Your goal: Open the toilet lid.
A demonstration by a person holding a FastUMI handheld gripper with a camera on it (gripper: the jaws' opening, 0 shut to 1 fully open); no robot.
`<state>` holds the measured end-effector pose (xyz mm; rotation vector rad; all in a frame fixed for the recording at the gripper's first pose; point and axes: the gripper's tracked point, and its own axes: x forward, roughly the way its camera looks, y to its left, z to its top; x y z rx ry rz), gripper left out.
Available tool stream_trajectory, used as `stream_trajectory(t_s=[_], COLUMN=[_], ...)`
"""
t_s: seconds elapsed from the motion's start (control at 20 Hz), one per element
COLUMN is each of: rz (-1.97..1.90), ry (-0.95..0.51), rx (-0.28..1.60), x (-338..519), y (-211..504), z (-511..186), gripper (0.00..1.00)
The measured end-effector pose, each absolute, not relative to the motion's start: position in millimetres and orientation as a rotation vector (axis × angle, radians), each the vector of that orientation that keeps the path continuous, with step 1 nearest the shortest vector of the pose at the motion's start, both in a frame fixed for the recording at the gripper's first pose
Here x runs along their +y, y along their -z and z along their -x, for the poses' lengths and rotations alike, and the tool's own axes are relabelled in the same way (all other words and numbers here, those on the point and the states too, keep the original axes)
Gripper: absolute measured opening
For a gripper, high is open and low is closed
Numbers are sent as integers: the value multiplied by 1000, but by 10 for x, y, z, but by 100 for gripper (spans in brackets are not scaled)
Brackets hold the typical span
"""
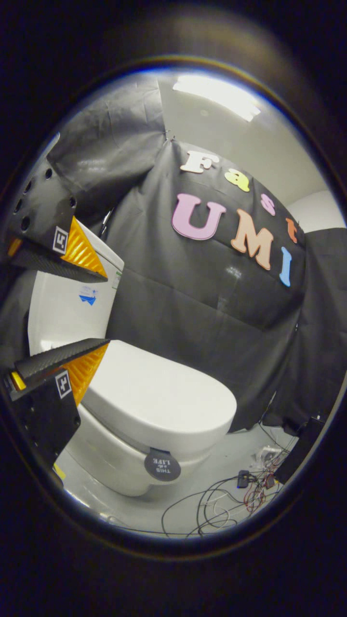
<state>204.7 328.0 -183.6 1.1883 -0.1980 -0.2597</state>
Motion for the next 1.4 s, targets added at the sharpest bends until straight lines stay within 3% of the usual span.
stream_trajectory(t_s=[0.25, 0.6, 0.7, 1.2, 1.4], rz=[-1276, -1356, -1372, -1488, -1528], ry=[397, 622, 642, 687, 678], rx=[-240, -137, -95, -185, -233], x=[2878, 2466, 2434, 2188, 2053], y=[2122, 2820, 2940, 3040, 3051], z=[-1812, -1579, -1569, -1504, -1579], gripper=[72, 69, 62, 62, 35])
